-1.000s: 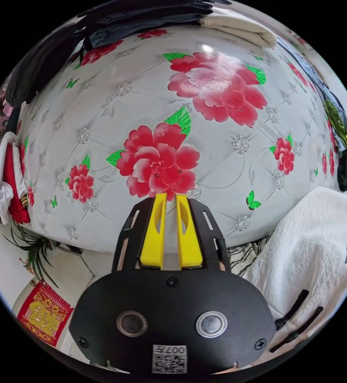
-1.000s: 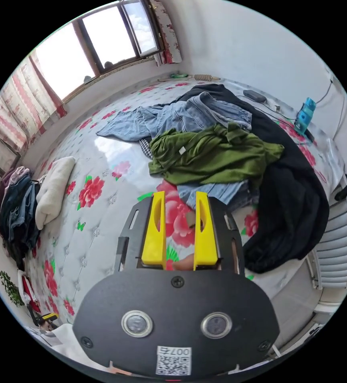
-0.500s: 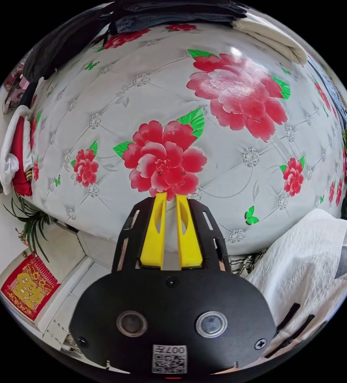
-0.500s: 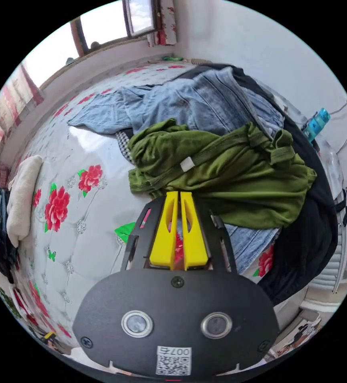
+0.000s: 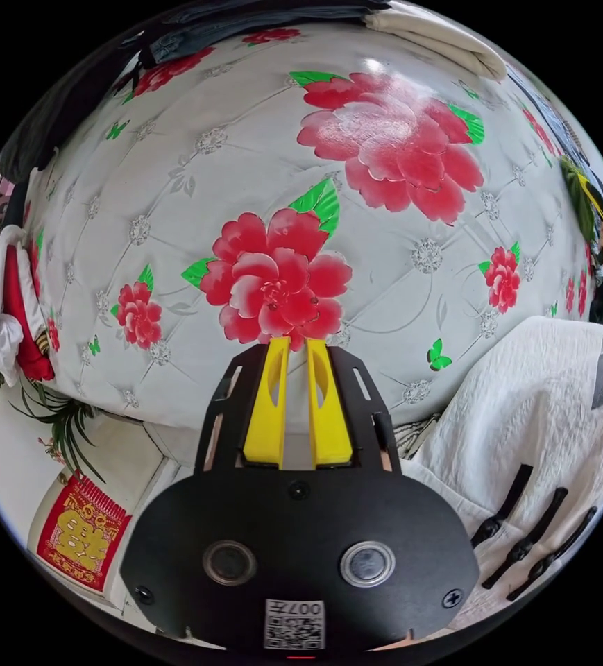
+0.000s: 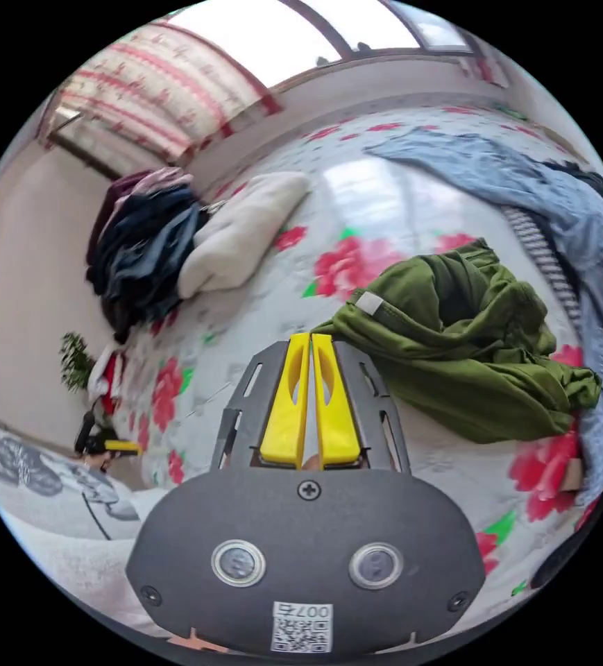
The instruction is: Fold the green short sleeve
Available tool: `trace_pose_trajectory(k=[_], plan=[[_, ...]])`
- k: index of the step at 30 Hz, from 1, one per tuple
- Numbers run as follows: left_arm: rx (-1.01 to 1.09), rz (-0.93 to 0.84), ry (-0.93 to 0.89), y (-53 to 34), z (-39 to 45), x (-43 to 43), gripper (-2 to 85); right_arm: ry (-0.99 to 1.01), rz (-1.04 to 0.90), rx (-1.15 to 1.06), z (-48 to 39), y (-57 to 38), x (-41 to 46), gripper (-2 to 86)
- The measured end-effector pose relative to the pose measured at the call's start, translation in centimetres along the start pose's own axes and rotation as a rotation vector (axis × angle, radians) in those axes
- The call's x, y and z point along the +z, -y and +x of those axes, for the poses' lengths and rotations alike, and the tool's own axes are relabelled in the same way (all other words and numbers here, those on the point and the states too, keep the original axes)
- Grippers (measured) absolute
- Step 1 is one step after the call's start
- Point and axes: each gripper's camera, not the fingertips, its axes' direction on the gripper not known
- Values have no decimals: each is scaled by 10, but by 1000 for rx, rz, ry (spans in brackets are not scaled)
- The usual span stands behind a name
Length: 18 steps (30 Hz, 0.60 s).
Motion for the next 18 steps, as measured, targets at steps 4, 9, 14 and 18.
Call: trace_pose_trajectory(k=[4, 9, 14, 18], plan=[[13, 44, -28, -19, -22, -3, 49, 326, -132, -130, -102, -42, 54, -2], [15, 176, -169, -62, -73, -3, 35, 495, -340, -260, -208, -107, 106, 0], [-62, 341, -383, -111, -130, -5, 1, 440, -505, -402, -276, -159, 131, 18], [-149, 472, -443, -157, -179, -14, 32, 309, -462, -403, -291, -165, 129, 48]])
